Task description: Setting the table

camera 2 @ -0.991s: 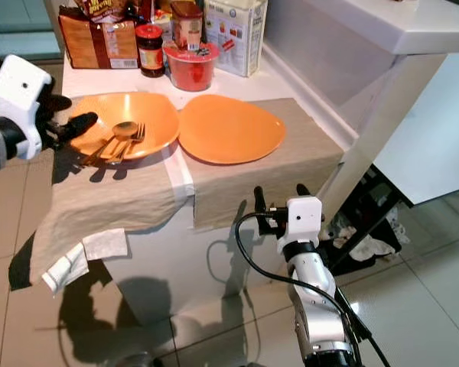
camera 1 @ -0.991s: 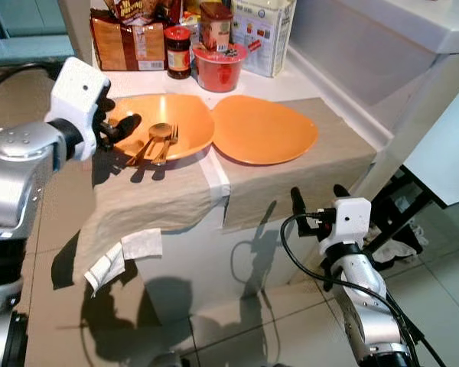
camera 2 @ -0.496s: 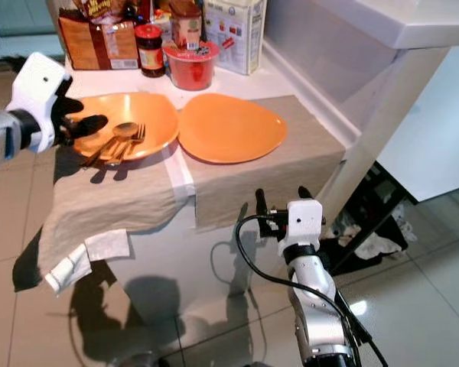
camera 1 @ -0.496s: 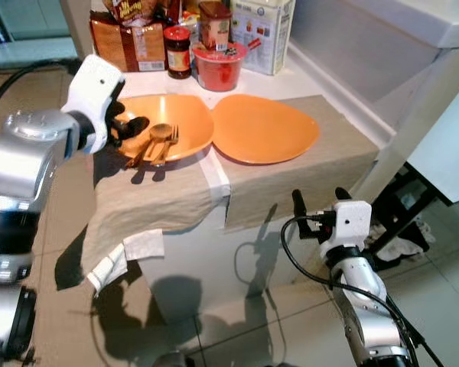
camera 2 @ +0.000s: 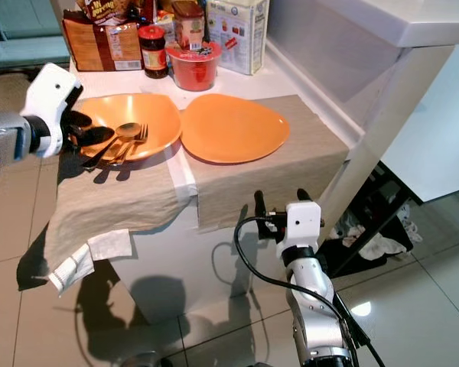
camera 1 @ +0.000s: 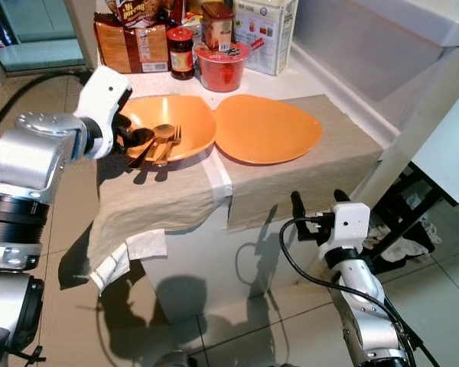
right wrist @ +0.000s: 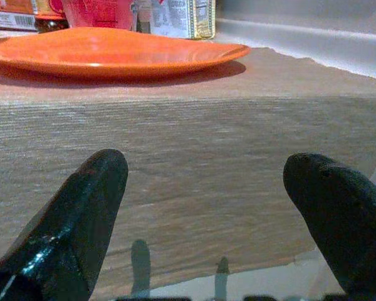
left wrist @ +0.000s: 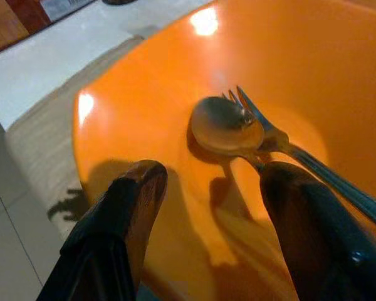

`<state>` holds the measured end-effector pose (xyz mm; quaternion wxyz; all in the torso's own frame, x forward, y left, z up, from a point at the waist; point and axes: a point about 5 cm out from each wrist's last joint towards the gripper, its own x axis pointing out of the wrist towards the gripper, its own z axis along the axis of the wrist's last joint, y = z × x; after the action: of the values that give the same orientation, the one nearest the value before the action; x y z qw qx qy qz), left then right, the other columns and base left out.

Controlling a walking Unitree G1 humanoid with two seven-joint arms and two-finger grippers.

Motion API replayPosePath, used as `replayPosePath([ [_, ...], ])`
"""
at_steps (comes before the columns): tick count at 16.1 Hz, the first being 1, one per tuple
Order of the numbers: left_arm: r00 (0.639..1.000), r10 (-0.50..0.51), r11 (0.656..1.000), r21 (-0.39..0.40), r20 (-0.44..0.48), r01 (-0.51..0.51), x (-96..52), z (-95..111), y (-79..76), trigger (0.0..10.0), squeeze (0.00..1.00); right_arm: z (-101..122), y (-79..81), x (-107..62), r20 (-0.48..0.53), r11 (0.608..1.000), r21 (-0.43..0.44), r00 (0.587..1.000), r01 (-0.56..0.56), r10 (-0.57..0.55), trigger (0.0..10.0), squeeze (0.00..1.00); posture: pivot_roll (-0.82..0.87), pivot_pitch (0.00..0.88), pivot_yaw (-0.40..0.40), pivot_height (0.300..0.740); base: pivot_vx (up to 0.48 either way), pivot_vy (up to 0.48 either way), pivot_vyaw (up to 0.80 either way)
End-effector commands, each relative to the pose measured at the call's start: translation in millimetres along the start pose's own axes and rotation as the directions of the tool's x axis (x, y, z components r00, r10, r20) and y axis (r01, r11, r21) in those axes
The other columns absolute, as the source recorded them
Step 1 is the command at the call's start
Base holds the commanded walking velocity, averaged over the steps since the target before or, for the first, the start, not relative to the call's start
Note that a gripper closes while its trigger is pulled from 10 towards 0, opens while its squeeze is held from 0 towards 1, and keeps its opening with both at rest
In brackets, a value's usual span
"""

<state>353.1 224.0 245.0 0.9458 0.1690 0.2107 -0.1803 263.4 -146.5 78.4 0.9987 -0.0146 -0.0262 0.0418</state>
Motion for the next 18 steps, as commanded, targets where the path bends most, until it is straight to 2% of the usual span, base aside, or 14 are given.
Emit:
replayPosePath([
  [1,1.0,-0.013,1.0,-0.002,0.002,0.013,0.8,6,-1.5,10.0,0.0,4,-1.1,-0.4,0.023,1.0,-0.009,1.0,0.009,-0.009,10.0,0.0,0.14,0.0,0.005,0.74,0.0,0.0,0.0],
  [8,0.995,-0.093,0.995,-0.042,-0.036,0.091,7.5,13,-13.8,10.0,0.0,3,0.2,-1.3,0.015,1.0,-0.009,1.0,0.009,-0.009,10.0,0.0,0.15,0.0,0.011,0.74,0.0,0.0,0.0],
  [18,0.993,-0.09,0.996,-0.036,-0.08,0.087,17.2,9,-15.8,10.0,0.0,2,0.5,-2.7,0.007,1.0,-0.011,1.0,0.013,-0.013,10.0,0.0,0.14,0.0,0.014,0.74,0.0,0.0,0.0],
])
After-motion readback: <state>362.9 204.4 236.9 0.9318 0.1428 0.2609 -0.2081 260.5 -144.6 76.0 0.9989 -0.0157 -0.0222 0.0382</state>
